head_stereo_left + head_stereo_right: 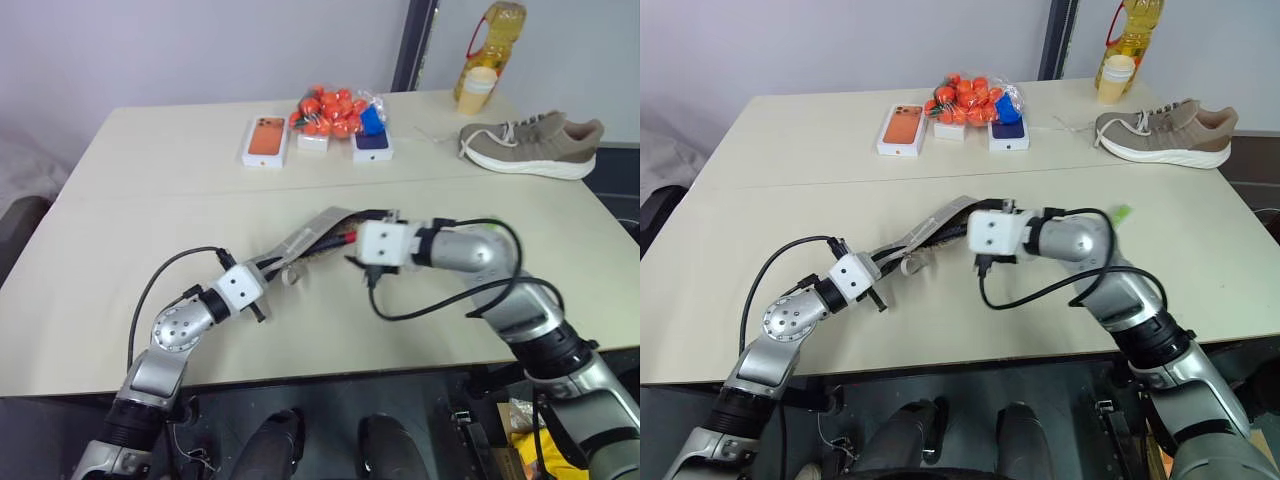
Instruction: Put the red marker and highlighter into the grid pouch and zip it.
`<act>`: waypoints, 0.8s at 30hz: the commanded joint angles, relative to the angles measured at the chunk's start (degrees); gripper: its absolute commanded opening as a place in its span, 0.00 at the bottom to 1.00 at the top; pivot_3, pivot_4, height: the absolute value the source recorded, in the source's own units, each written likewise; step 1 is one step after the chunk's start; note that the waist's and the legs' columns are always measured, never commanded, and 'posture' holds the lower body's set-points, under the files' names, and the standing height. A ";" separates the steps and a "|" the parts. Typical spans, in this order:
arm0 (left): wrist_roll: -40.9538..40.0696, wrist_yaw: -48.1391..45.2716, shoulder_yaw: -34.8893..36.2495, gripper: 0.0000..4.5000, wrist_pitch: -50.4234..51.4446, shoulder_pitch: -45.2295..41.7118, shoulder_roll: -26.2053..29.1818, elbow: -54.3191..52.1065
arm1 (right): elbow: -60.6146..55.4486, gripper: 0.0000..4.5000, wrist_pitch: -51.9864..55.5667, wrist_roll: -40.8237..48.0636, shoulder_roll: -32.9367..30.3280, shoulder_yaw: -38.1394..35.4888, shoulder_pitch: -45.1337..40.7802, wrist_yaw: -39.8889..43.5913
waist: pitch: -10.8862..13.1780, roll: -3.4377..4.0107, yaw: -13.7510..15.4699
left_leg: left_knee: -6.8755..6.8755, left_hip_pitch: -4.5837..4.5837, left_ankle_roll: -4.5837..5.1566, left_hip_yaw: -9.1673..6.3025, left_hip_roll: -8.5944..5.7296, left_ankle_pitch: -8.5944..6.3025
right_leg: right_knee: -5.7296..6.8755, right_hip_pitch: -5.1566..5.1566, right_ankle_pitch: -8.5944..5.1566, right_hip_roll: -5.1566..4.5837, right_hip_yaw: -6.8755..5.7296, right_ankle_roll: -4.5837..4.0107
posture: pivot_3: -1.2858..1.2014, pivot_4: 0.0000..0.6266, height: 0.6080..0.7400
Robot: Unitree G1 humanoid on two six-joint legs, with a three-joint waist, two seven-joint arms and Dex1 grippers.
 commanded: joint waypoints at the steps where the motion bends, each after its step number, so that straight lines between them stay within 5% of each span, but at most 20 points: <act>1: -1.15 1.94 1.45 0.00 2.07 -1.35 -0.94 -1.65 | -4.99 0.75 7.79 7.82 -0.10 -9.64 3.41 0.14 | 0.00 0.00 0.35 | 0.00 0.00 0.00 0.00 0.00 0.00 | 0.01 0.00 0.00 0.00 0.00 0.00 | 0.52 0.24 1.00; 6: 1.01 4.97 0.07 0.00 4.44 -2.78 -3.15 0.11 | -2.90 1.00 26.30 11.68 4.00 -21.07 5.12 -10.13 | 0.00 0.00 0.40 | 0.01 0.01 0.00 0.01 0.01 0.00 | 0.02 0.00 0.00 0.01 0.01 -0.01 | 0.52 0.24 1.00; 8: 1.40 5.50 -0.70 0.00 4.54 -3.44 -4.16 0.79 | 0.91 1.00 32.04 6.26 8.43 -24.42 2.21 -23.57 | -0.02 -0.01 0.38 | 0.01 0.04 0.00 0.01 0.04 0.00 | 0.06 0.00 0.01 -0.01 0.02 -0.01 | 0.52 0.24 1.00; 12: 1.54 5.57 -1.53 0.00 4.22 -4.43 -5.43 1.95 | 3.49 1.00 42.18 4.23 16.89 -30.11 -2.75 -36.84 | -0.03 0.02 0.38 | 0.00 0.03 -0.05 0.02 0.04 0.04 | 0.16 -0.08 0.01 0.00 0.05 -0.04 | 0.52 0.24 1.00; 20: 1.90 5.48 -2.43 0.00 2.77 -5.70 -6.17 3.78 | 18.27 1.00 41.56 3.36 24.00 -38.98 -8.98 -55.50 | -0.04 0.04 0.41 | -0.01 0.02 -0.06 0.04 -0.02 0.05 | 0.16 -0.07 0.02 0.02 0.05 -0.04 | 0.52 0.24 1.00; 24: 2.08 5.98 -2.33 0.00 2.73 -5.29 -6.39 3.23 | 22.70 1.00 41.53 8.09 26.06 -44.30 -11.41 -57.11 | -0.05 0.05 0.13 | -0.01 0.02 -0.05 0.04 -0.02 0.06 | 0.16 -0.08 0.02 0.03 0.05 -0.03 | 0.52 0.24 1.00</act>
